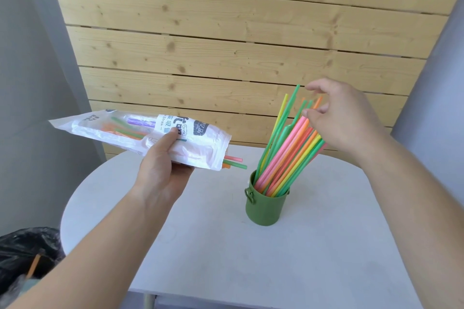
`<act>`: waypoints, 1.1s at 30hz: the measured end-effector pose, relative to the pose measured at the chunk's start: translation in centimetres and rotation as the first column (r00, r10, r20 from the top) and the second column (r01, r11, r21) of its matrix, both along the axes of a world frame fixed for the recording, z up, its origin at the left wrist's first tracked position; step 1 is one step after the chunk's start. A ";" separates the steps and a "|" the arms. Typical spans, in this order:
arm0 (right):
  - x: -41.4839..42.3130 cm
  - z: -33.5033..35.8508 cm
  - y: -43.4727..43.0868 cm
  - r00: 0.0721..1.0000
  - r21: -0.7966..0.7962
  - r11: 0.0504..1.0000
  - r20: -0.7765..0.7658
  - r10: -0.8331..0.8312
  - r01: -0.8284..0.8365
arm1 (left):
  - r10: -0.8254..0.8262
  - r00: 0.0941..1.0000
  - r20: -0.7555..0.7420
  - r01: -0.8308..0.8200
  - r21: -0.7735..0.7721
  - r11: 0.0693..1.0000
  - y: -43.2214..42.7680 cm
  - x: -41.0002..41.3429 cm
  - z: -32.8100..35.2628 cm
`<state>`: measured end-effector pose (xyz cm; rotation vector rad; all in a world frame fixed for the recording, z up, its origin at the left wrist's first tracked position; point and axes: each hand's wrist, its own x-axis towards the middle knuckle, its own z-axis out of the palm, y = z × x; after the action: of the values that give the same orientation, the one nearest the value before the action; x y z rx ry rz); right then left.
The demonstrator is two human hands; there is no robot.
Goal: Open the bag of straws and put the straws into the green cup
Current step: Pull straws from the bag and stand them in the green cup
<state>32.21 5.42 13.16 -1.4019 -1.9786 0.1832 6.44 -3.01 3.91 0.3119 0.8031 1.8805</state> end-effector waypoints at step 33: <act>-7.6 -6.9 -7.5 0.568 -0.536 0.660 -0.799 -0.198 -0.525 | 0.016 0.999 -0.027 -0.015 0.044 0.999 -0.5 0.3 1.5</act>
<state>24.60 -2.11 6.23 -1.1517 -1.1988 1.6237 6.75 -3.46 5.40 0.3605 0.7852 1.9146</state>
